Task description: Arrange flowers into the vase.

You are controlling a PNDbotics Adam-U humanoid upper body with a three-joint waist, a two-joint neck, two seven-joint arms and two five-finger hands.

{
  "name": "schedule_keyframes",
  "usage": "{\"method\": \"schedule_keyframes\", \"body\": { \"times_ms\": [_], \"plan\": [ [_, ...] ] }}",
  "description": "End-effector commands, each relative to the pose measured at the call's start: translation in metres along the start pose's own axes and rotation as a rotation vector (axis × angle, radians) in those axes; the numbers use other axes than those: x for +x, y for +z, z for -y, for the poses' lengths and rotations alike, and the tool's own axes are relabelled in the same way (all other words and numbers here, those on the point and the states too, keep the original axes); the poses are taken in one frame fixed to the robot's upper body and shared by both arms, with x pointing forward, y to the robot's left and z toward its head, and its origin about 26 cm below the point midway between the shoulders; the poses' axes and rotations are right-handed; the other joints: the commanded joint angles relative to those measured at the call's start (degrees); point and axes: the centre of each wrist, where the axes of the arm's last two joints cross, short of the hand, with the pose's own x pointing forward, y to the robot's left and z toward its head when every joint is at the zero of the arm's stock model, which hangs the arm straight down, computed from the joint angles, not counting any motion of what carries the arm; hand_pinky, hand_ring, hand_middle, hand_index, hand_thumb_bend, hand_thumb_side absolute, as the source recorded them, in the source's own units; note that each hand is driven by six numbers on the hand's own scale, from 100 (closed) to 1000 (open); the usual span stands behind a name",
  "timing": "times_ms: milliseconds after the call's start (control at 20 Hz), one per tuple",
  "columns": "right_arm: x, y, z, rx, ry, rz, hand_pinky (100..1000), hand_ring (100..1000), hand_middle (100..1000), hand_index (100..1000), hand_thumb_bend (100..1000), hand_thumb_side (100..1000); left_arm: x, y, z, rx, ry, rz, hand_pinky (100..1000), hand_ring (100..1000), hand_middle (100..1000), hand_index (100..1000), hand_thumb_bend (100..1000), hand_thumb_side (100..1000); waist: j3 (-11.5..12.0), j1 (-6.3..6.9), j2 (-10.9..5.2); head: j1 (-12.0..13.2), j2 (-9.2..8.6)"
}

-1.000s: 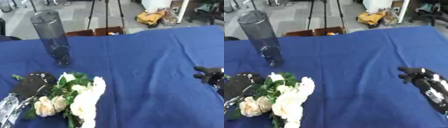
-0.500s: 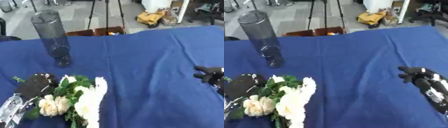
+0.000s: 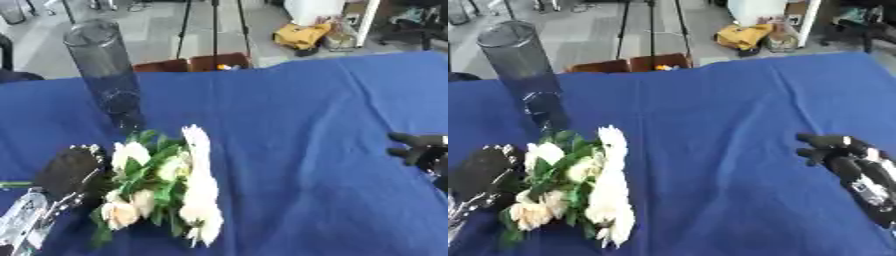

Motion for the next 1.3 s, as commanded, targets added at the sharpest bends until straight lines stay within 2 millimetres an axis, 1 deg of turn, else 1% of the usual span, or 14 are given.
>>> {"method": "schedule_keyframes", "body": {
  "times_ms": [50,100,200,250,350,450,550,900,950,1000,1100,1150,1300],
  "plan": [
    [0.007,-0.003,0.005,0.013,0.021,0.013,895,948,529,769,312,516,-0.001,-0.003,-0.007,0.052,-0.003,0.002,103,100,100,145,707,177,0.02,-0.88,-0.29,0.13,-0.59],
    [0.007,-0.003,0.005,0.013,0.021,0.013,895,948,529,769,312,517,0.000,-0.004,-0.007,0.056,-0.001,0.001,100,100,100,127,716,190,0.01,-0.90,-0.31,0.14,-0.60],
    [0.007,-0.003,0.005,0.013,0.021,0.013,895,947,529,769,312,516,0.000,-0.004,-0.006,0.066,0.004,0.000,100,100,100,124,718,192,-0.03,-0.92,-0.34,0.17,-0.56],
    [0.007,-0.003,0.005,0.012,0.021,0.013,895,947,529,769,313,516,0.000,-0.004,-0.007,0.071,0.006,-0.002,100,100,100,106,702,191,-0.04,-0.93,-0.35,0.19,-0.56],
    [0.007,-0.002,0.005,0.012,0.020,0.012,895,947,529,769,314,516,0.001,-0.005,-0.008,0.086,0.007,-0.004,100,100,100,100,714,192,-0.05,-0.94,-0.37,0.22,-0.55],
    [0.007,-0.002,0.005,0.012,0.020,0.013,895,947,529,769,315,516,0.002,-0.006,-0.010,0.106,0.009,-0.005,100,100,100,100,822,220,-0.07,-0.94,-0.37,0.21,-0.55],
    [0.007,-0.003,0.005,0.012,0.020,0.013,895,947,529,769,315,516,0.003,-0.007,-0.013,0.134,0.011,-0.003,100,100,100,100,866,228,-0.09,-0.96,-0.37,0.20,-0.54],
    [0.007,-0.003,0.005,0.012,0.020,0.013,895,947,529,769,316,516,0.004,-0.008,-0.016,0.170,0.020,0.000,100,100,100,100,871,225,-0.11,-0.96,-0.35,0.27,-0.54],
    [0.007,-0.003,0.005,0.012,0.019,0.013,895,947,528,769,317,516,0.005,-0.010,-0.018,0.181,0.024,0.003,100,100,100,100,879,238,-0.17,-1.02,-0.38,0.30,-0.48],
    [0.006,-0.002,0.005,0.012,0.019,0.013,895,947,528,769,317,516,0.007,-0.013,-0.023,0.215,0.035,0.015,100,100,100,100,877,233,-0.19,-1.07,-0.37,0.28,-0.47],
    [0.006,-0.002,0.005,0.011,0.020,0.014,895,947,528,769,317,516,0.009,-0.014,-0.031,0.267,0.052,0.028,100,100,100,100,877,233,-0.21,-1.11,-0.33,0.27,-0.48],
    [0.006,-0.002,0.005,0.011,0.020,0.014,895,947,528,769,317,517,0.010,-0.016,-0.035,0.295,0.060,0.036,100,100,100,100,982,280,-0.24,-1.14,-0.34,0.28,-0.47],
    [0.006,-0.002,0.005,0.011,0.020,0.015,895,947,528,769,317,517,0.012,-0.016,-0.044,0.352,0.076,0.047,100,100,100,100,982,280,-0.27,-1.18,-0.34,0.26,-0.47]
  ]
}}
